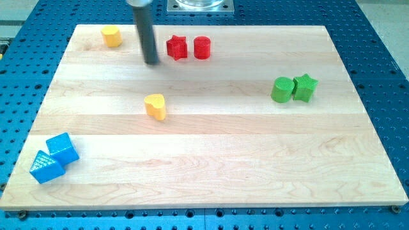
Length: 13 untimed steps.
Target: Push the yellow heart to the bottom side of the yellow hexagon
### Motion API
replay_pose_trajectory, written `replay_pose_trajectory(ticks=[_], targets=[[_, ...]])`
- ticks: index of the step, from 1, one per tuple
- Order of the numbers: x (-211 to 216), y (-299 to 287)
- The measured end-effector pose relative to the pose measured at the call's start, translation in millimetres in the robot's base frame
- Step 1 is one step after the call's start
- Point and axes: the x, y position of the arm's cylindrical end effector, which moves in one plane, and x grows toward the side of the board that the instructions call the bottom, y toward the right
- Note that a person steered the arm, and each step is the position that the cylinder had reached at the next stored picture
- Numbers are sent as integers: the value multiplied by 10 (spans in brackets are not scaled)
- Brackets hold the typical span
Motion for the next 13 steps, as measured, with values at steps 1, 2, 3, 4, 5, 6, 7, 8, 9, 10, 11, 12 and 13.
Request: replay_pose_trajectory(ticks=[1, 2, 3, 4, 5, 6, 7, 8, 9, 10, 11, 12, 13], targets=[[645, 677], [1183, 821], [1627, 403], [1539, 84], [1273, -160], [719, -499], [158, -638], [-215, -755], [-279, -766], [-281, -816], [-281, -883], [-282, -914], [-488, -1091]])
